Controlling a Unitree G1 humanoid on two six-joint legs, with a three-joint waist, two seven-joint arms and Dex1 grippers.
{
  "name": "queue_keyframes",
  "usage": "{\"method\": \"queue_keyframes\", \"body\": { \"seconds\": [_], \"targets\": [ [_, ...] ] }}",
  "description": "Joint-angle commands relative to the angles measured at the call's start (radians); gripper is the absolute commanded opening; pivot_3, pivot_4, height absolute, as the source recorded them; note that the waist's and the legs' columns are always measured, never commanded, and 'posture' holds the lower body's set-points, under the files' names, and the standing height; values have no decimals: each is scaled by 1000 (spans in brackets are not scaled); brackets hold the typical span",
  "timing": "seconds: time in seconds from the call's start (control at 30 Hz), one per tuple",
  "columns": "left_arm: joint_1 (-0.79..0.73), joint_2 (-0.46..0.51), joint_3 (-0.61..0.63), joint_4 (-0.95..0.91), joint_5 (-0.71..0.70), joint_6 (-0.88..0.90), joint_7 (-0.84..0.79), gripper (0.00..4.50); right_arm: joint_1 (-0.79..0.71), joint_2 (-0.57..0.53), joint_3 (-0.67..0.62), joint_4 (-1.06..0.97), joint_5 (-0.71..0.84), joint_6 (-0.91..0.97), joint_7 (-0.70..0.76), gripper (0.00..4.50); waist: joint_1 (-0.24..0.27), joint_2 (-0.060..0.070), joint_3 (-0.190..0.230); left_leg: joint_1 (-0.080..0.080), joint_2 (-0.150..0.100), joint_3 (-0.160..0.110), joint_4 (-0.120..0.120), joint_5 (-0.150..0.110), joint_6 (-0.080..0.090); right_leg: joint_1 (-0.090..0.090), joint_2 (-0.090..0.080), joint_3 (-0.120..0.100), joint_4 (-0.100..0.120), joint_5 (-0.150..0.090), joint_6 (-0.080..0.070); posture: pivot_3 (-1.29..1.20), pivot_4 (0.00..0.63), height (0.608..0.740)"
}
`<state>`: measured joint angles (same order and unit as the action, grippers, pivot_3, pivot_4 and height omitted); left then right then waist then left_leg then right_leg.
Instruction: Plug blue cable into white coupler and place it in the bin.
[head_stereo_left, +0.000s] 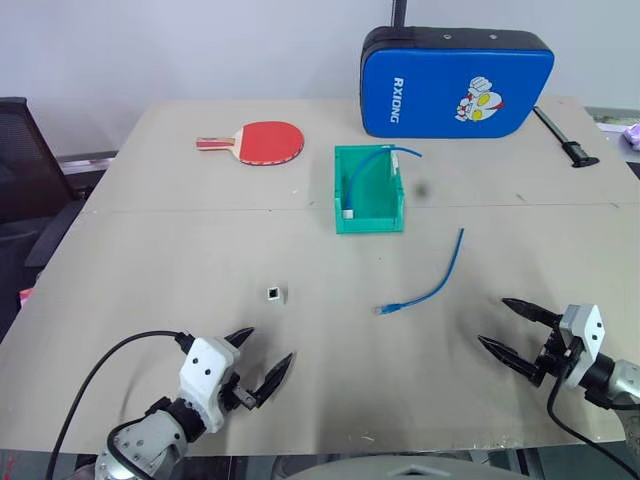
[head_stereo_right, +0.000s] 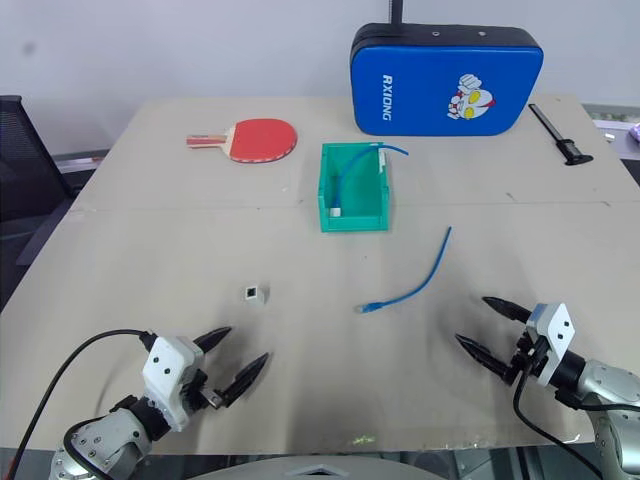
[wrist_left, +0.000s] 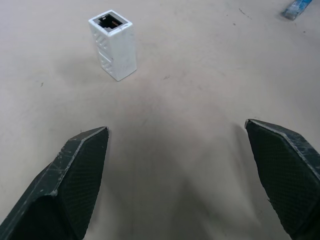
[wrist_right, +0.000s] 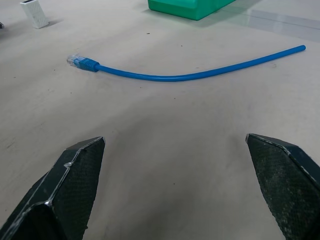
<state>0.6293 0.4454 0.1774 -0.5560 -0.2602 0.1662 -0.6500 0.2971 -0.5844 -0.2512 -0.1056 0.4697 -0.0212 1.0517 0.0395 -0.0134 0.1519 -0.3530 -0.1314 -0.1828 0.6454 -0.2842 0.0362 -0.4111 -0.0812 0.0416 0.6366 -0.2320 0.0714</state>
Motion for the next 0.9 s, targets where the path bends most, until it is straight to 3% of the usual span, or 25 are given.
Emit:
{"method": "queue_keyframes", "body": {
  "seconds": [0.03,0.73,0.9],
  "targets": [
    [-20,17,7,4,-9,-24,-12,4488,-2,-16,0,-2,-8,-15,11,4500,0,0,0,0,0,0,0,0,0,0,0,0,0,0,0,0,150,740],
    [-78,75,21,51,-43,-51,-100,4488,-3,-12,24,22,-42,-59,15,4500,-1,0,0,1,1,1,0,0,0,0,1,1,0,0,0,0,150,740],
    [-117,136,46,5,-102,-6,-149,4488,-47,-35,75,-89,-46,-5,6,4500,-1,1,0,1,1,0,0,0,0,0,1,1,0,0,0,0,150,740]
  ]
}}
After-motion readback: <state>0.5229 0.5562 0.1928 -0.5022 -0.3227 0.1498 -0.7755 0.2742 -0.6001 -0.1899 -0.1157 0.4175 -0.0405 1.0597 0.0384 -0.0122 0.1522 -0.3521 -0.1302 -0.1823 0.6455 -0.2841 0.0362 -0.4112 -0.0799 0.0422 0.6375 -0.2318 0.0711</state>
